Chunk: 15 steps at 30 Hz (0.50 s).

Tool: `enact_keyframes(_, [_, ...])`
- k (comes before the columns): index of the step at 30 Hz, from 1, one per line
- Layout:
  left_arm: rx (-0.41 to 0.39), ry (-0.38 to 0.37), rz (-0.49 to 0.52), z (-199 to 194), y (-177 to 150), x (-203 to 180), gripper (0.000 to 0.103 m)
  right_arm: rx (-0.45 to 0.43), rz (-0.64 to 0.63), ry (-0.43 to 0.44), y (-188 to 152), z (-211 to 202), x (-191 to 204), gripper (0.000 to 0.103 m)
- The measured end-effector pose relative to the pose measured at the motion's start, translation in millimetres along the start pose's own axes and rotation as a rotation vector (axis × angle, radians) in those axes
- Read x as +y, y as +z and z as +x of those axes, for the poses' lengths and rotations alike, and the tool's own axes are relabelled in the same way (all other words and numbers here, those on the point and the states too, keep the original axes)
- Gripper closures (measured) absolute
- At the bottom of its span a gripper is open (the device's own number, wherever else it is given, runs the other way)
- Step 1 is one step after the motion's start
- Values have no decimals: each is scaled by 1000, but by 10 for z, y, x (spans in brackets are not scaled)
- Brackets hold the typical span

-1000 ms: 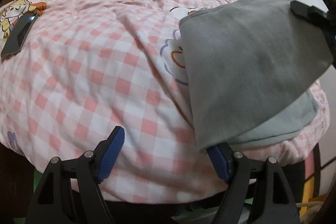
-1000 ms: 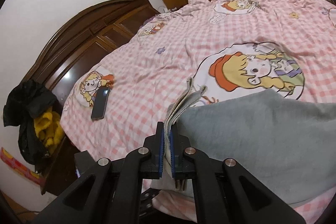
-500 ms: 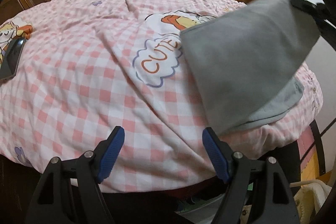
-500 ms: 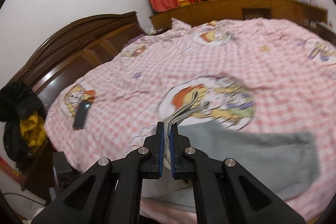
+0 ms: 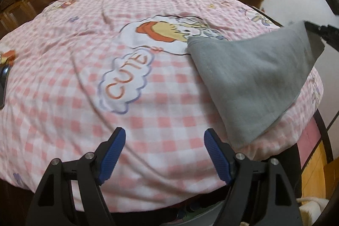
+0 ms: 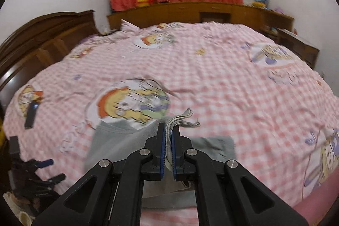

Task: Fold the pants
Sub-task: 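Lift the folded edge with the right gripper and fold it over, then lower the folded pants onto the bed and open the right gripper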

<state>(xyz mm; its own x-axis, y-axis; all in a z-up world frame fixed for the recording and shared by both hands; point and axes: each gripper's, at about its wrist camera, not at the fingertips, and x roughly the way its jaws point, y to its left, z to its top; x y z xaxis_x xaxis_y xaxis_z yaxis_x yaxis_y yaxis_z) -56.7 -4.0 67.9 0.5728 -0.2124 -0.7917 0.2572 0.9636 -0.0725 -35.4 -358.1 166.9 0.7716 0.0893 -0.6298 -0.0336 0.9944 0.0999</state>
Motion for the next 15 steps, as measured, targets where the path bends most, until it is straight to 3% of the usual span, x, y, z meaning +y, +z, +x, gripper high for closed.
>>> enact_keyframes(15, [81,-34,92,463,187,-495,23,229,67,-90,-902,962,-788,94])
